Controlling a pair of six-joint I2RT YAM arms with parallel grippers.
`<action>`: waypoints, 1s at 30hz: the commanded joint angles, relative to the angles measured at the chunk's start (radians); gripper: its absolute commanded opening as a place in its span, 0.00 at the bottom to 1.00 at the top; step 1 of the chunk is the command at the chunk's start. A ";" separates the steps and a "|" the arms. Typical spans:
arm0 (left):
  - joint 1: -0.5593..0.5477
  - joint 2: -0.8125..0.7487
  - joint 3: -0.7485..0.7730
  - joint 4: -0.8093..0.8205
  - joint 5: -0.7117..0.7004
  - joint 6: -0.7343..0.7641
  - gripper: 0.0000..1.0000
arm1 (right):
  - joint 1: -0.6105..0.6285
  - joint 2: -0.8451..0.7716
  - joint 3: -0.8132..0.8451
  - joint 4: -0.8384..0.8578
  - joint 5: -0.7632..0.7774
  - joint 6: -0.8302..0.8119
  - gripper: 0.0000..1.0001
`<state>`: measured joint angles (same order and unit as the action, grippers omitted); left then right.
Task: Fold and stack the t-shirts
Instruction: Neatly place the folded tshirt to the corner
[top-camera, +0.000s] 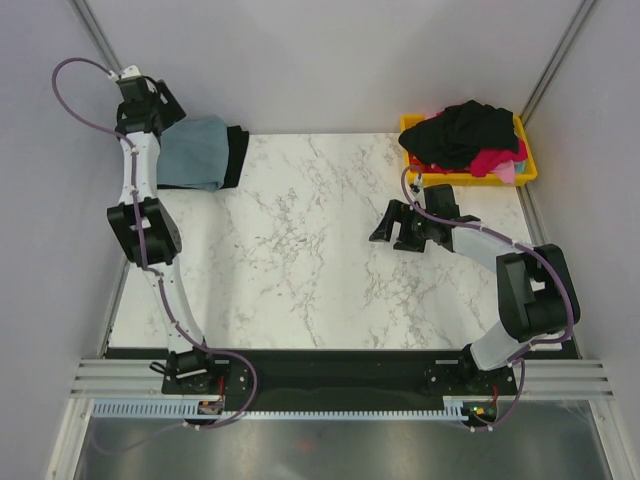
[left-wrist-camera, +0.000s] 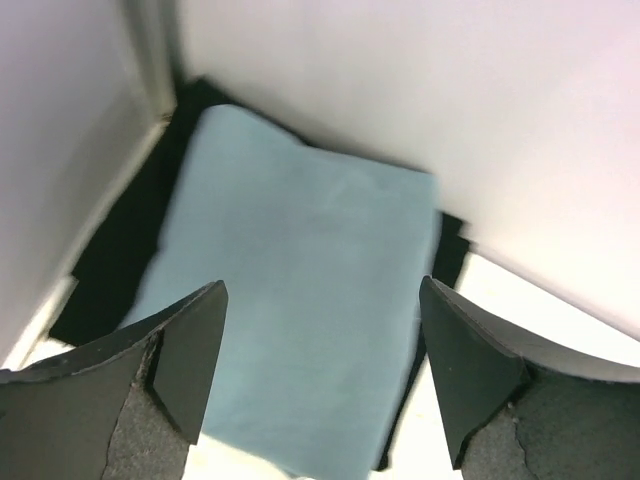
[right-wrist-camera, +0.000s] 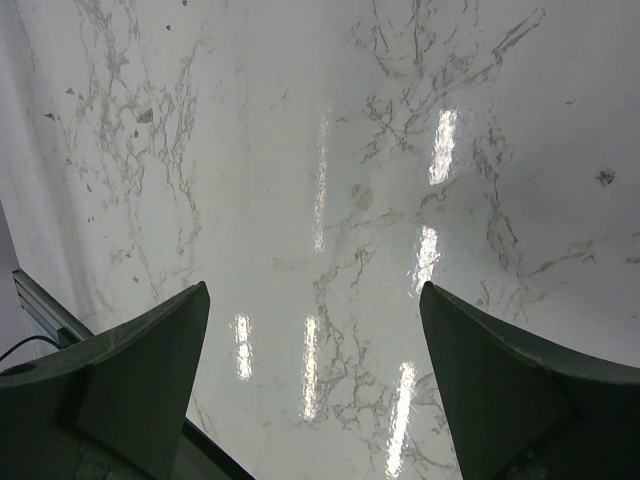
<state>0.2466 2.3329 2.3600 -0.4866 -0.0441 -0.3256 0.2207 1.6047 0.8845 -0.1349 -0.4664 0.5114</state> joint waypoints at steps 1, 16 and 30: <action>-0.001 -0.009 0.030 0.065 0.140 -0.055 0.84 | 0.005 -0.006 0.001 0.026 -0.009 -0.004 0.95; 0.151 0.299 -0.087 0.298 0.423 -0.386 0.75 | 0.005 0.009 0.007 -0.008 0.023 -0.034 0.95; 0.161 0.145 0.036 0.329 0.510 -0.376 1.00 | 0.011 0.020 0.016 -0.008 0.011 -0.034 0.95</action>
<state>0.3901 2.6312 2.3646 -0.2161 0.4332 -0.6720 0.2245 1.6196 0.8845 -0.1509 -0.4507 0.4957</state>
